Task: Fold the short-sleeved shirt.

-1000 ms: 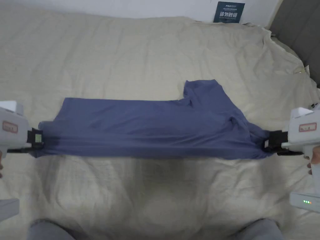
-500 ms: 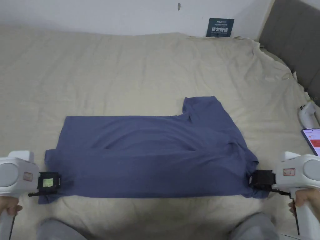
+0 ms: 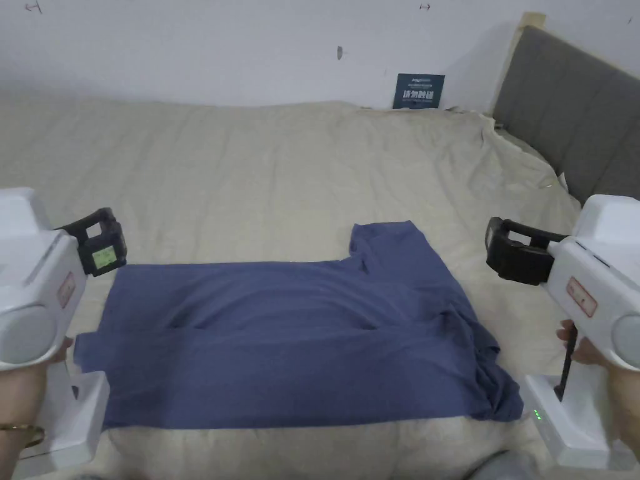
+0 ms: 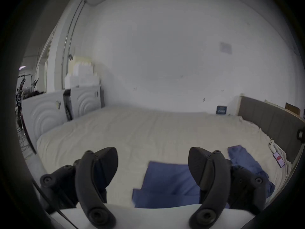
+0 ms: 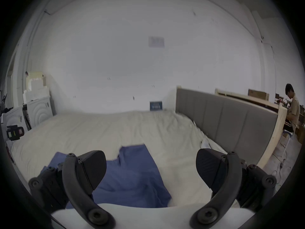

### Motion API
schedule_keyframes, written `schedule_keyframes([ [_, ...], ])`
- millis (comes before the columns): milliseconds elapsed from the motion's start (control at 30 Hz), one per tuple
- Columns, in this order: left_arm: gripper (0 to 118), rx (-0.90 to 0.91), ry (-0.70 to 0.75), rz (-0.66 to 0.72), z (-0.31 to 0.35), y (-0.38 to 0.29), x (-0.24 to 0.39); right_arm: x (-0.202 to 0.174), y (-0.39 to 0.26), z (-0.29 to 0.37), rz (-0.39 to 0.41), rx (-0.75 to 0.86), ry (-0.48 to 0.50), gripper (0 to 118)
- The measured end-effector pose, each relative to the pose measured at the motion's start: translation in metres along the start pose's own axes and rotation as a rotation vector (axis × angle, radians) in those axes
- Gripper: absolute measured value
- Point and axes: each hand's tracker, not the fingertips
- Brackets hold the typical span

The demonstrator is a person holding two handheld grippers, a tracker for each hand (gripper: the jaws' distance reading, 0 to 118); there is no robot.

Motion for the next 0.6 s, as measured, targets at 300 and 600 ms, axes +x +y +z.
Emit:
schedule_keyframes([
  [300, 0, 0.079, -0.109, -0.019, 0.017, -0.017, 0.027, -0.035, -0.026, 0.002, 0.037, 0.003, 0.078, 1],
  [600, 0, 0.024, -0.144, -0.005, 0.015, -0.026, 0.031, -0.042, -0.027, 0.003, -0.010, -0.002, 0.120, 0],
])
